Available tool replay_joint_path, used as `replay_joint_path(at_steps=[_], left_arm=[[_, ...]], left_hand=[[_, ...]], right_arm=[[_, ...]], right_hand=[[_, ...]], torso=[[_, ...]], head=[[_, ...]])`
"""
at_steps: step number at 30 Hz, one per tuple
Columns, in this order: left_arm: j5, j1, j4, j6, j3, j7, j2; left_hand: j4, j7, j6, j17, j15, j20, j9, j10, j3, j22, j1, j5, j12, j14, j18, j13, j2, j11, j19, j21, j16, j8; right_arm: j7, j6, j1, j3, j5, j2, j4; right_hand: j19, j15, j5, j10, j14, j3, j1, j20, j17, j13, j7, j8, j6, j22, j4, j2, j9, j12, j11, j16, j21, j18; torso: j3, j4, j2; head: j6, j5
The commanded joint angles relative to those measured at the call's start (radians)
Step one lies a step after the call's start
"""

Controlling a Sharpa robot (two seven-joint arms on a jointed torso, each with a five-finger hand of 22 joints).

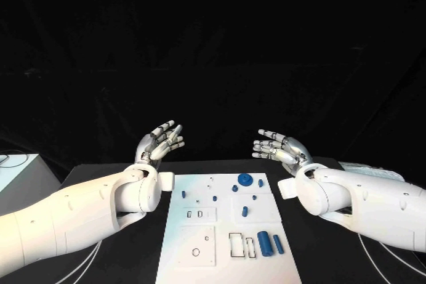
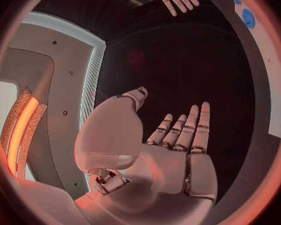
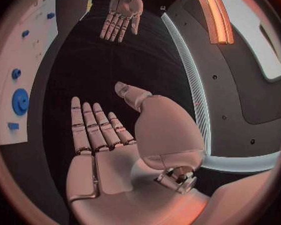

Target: Assemble the parts on the task board

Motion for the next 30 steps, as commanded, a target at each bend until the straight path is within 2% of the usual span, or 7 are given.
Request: replay_joint_path(at_steps=[1, 4, 6, 12, 21, 27, 30], left_arm=[[-0.040, 0.002, 0.001, 0.070, 0.000, -0.017, -0.008], [-0.108, 0.003, 0.007, 0.109, 0.000, -0.054, -0.027], [-0.169, 0.004, 0.018, 0.139, 0.000, -0.082, -0.042], [-0.252, 0.011, 0.069, 0.185, 0.001, -0.137, -0.082], [-0.275, 0.027, 0.185, 0.247, 0.002, -0.181, -0.160], [-0.291, 0.038, 0.236, 0.278, 0.005, -0.199, -0.196], [-0.293, 0.044, 0.259, 0.287, 0.006, -0.212, -0.213]], left_hand=[[-0.020, 0.144, 0.119, 0.031, -0.026, -0.001, 0.040, 0.224, 0.009, 0.019, 0.014, -0.001, 0.063, 0.103, 0.036, 0.023, 0.001, -0.014, 0.086, 0.048, 0.062, 0.055], [-0.051, 0.139, 0.257, 0.055, -0.046, -0.001, 0.084, 0.296, 0.020, 0.028, 0.036, -0.001, 0.082, 0.161, 0.058, 0.020, -0.013, -0.030, 0.135, 0.077, 0.108, 0.118], [-0.170, 0.105, 0.371, 0.092, -0.090, -0.031, 0.109, 0.415, 0.069, 0.052, 0.171, 0.001, 0.119, 0.277, 0.069, 0.029, -0.054, -0.069, 0.224, 0.137, 0.175, 0.173], [-0.240, 0.057, 0.507, 0.165, -0.164, -0.116, 0.114, 0.607, 0.125, 0.156, 0.204, 0.001, 0.102, 0.466, 0.063, 0.007, -0.068, -0.127, 0.322, 0.323, 0.255, 0.203], [-0.318, 0.045, 0.556, 0.363, -0.199, -0.156, 0.123, 0.684, 0.127, 0.393, 0.201, -0.001, 0.050, 0.559, 0.064, 0.007, -0.029, -0.149, 0.245, 0.678, 0.456, 0.171], [-0.336, 0.035, 0.568, 0.451, -0.211, -0.166, 0.139, 0.704, 0.137, 0.429, 0.186, -0.001, 0.054, 0.601, 0.067, 0.019, -0.025, -0.159, 0.270, 0.748, 0.558, 0.172], [-0.332, 0.033, 0.564, 0.472, -0.212, -0.166, 0.143, 0.708, 0.136, 0.431, 0.166, -0.001, 0.057, 0.611, 0.067, 0.023, -0.030, -0.162, 0.279, 0.756, 0.583, 0.169]], right_arm=[[-0.020, 0.001, 0.006, 0.001, -0.152, 0.001, -0.019], [-0.046, -0.004, 0.018, 0.001, -0.270, 0.003, -0.048], [-0.077, -0.001, 0.033, 0.001, -0.384, 0.005, -0.069], [-0.163, 0.018, 0.072, 0.001, -0.660, 0.007, -0.084], [-0.327, 0.080, 0.139, 0.001, -1.048, 0.001, -0.063], [-0.431, 0.149, 0.165, 0.001, -1.240, 0.000, -0.054], [-0.480, 0.169, 0.173, 0.001, -1.339, 0.000, -0.038]], right_hand=[[0.066, -0.019, 0.005, 0.152, 0.142, 0.000, 0.016, -0.002, 0.024, 0.007, 0.146, 0.036, 0.108, 0.010, -0.007, -0.008, 0.024, 0.027, -0.013, 0.049, 0.032, 0.027], [0.121, -0.039, 0.007, 0.223, 0.214, 0.001, 0.031, -0.004, 0.031, 0.003, 0.140, 0.076, 0.234, 0.014, -0.009, -0.018, 0.048, 0.033, -0.027, 0.072, 0.055, 0.047], [0.209, -0.078, 0.012, 0.314, 0.338, 0.007, 0.045, -0.027, 0.055, 0.002, 0.113, 0.116, 0.366, 0.037, -0.013, -0.032, 0.069, 0.039, -0.058, 0.116, 0.113, 0.063], [0.305, -0.150, 0.015, 0.461, 0.541, -0.008, 0.074, -0.104, 0.113, 0.002, 0.071, 0.130, 0.466, 0.146, -0.022, -0.046, 0.076, 0.019, -0.107, 0.170, 0.304, 0.058], [0.350, -0.231, 0.043, 0.631, 0.801, -0.031, 0.087, -0.178, 0.271, 0.021, 0.016, 0.129, 0.579, 0.360, -0.035, -0.049, 0.112, -0.003, -0.175, 0.292, 0.634, 0.064], [0.412, -0.241, 0.021, 0.640, 0.849, 0.001, 0.050, -0.190, 0.411, 0.032, 0.011, 0.099, 0.576, 0.396, -0.017, -0.077, 0.137, -0.040, -0.181, 0.450, 0.686, 0.062], [0.521, -0.235, 0.007, 0.605, 0.865, 0.016, 0.026, -0.186, 0.457, 0.022, 0.018, 0.079, 0.559, 0.557, -0.002, -0.102, 0.142, -0.042, -0.173, 0.522, 0.780, 0.035]], torso=[[-0.0002, -0.0008, 0.002], [-0.0009, -0.0018, 0.005], [0.0007, -0.0017, 0.011], [0.0022, -0.0028, 0.034], [0.0016, -0.0028, 0.086], [-0.0010, 0.0063, 0.113], [-0.0030, 0.0110, 0.126]], head=[[-0.004, 0.001], [-0.010, 0.001], [-0.013, 0.002], [-0.011, -0.001], [-0.005, -0.003], [-0.003, -0.007], [-0.001, -0.012]])
